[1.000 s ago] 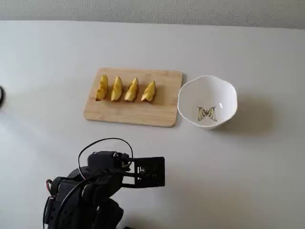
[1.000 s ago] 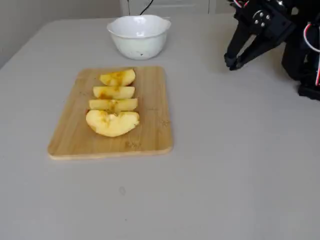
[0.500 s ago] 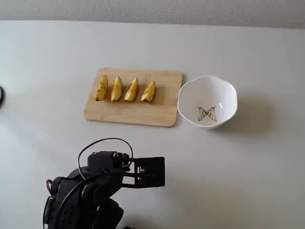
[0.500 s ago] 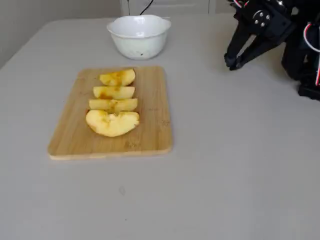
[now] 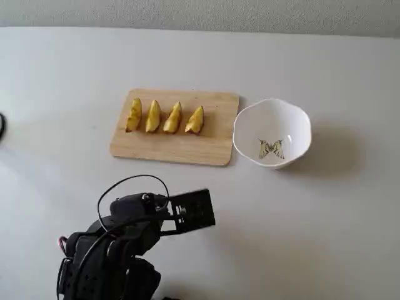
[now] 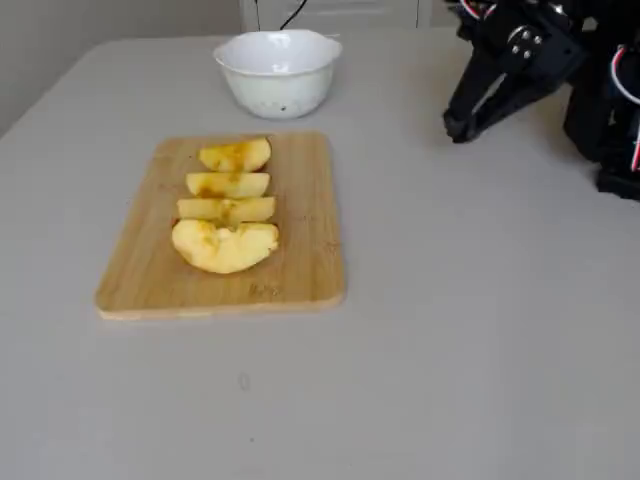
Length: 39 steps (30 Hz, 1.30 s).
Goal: Pick up the second from the right apple slice from the cutting board and place it into the bowl
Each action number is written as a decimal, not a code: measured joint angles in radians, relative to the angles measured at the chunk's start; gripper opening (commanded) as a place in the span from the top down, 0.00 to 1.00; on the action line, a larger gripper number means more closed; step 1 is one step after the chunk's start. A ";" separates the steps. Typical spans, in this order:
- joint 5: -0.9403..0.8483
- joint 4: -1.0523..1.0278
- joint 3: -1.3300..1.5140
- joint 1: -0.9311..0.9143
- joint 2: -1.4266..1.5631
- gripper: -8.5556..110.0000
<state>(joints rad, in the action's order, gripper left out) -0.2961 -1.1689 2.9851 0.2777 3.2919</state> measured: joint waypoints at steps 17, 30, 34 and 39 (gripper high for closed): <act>-0.526 -0.311 -1.183 0.095 -1.164 0.75; -0.557 -0.607 -2.398 0.137 -2.303 0.76; -0.565 -0.607 -2.545 0.137 -2.427 0.76; -0.572 -0.607 -2.681 0.135 -2.559 0.76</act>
<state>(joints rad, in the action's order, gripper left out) -0.8682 -1.7763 0.3037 0.4126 0.7332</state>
